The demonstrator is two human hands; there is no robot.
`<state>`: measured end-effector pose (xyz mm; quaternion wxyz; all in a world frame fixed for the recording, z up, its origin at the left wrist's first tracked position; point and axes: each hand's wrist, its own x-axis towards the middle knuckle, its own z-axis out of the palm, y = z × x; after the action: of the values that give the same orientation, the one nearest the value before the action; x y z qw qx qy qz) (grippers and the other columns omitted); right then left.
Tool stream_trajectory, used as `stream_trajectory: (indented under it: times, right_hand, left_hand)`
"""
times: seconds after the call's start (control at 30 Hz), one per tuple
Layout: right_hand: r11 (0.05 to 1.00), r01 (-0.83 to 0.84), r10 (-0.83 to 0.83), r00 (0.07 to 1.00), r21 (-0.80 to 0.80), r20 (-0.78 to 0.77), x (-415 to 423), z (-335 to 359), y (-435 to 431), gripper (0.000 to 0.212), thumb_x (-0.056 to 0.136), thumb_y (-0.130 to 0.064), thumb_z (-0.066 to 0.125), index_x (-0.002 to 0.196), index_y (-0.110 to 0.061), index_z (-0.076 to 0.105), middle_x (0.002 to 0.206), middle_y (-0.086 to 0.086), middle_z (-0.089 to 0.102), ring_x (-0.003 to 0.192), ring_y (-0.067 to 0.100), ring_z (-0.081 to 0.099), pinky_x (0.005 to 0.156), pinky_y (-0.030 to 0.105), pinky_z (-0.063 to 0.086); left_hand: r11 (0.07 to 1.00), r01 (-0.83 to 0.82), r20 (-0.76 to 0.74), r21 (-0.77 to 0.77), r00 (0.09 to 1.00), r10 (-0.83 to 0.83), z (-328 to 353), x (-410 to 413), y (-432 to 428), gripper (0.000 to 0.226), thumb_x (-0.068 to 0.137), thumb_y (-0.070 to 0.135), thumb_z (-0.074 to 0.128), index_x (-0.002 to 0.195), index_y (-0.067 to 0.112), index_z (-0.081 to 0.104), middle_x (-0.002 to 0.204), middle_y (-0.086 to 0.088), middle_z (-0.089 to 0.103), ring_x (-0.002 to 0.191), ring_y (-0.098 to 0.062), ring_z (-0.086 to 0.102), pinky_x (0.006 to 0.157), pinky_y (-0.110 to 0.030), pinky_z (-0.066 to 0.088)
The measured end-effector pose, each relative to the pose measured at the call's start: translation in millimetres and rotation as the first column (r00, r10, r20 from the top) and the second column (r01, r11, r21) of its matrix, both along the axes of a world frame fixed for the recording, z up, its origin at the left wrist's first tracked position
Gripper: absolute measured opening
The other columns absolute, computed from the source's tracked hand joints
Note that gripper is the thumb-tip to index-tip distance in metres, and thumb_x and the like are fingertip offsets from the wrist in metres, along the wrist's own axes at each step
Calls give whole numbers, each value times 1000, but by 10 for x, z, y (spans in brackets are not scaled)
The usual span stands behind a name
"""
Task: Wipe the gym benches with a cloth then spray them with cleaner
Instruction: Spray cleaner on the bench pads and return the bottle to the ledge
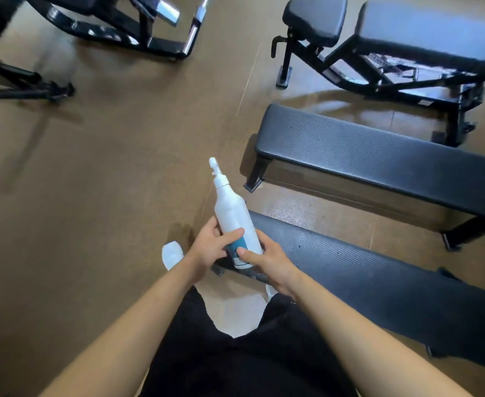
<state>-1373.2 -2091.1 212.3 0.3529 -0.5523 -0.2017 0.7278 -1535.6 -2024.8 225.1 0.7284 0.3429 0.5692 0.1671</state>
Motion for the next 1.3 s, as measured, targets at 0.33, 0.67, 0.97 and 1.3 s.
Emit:
stream_trajectory:
  times: [0.33, 0.67, 0.97, 1.3]
  right_hand:
    - [926, 370, -355, 919, -67, 171, -1084, 8, 1547, 60, 95, -39, 68, 148, -30, 44, 135, -1, 60, 120, 24, 62, 102, 42, 51]
    - [831, 556, -521, 787, -14, 330, -2172, 286, 2884, 18, 97, -34, 65, 110, -24, 56, 105, 10, 66, 94, 22, 68, 89, 43, 61]
    - [481, 877, -776, 432, -12, 460, -1637, 361, 3247, 27, 98, -38, 58, 120, -23, 53, 106, 8, 66, 97, 24, 67, 81, 39, 57]
    - [72, 997, -970, 72, -8, 230, -500, 10, 3843, 25, 94, -12, 67, 116, -10, 56, 103, 15, 69, 80, 22, 72, 73, 41, 60]
  left_hand:
    - [873, 454, -183, 178, 887, -424, -166, -1355, 1601, 63, 60, 57, 83, 117, 41, 62, 116, 8, 72, 108, -18, 68, 97, -53, 55]
    - [668, 714, -250, 210, 699, -670, 66, -2158, 2760, 73, 76, 47, 86, 138, 41, 48, 128, 12, 61, 112, -11, 60, 97, -39, 56]
    - [516, 840, -273, 170, 543, -794, 57, -1690, 3327, 71, 72, 46, 89, 128, 39, 47, 126, 17, 54, 112, -4, 57, 91, -24, 51]
    - [306, 910, -392, 280, 400, -829, 35, -512, 4516, 75, 52, 60, 87, 117, 30, 64, 111, 8, 67, 105, -14, 64, 95, -41, 55]
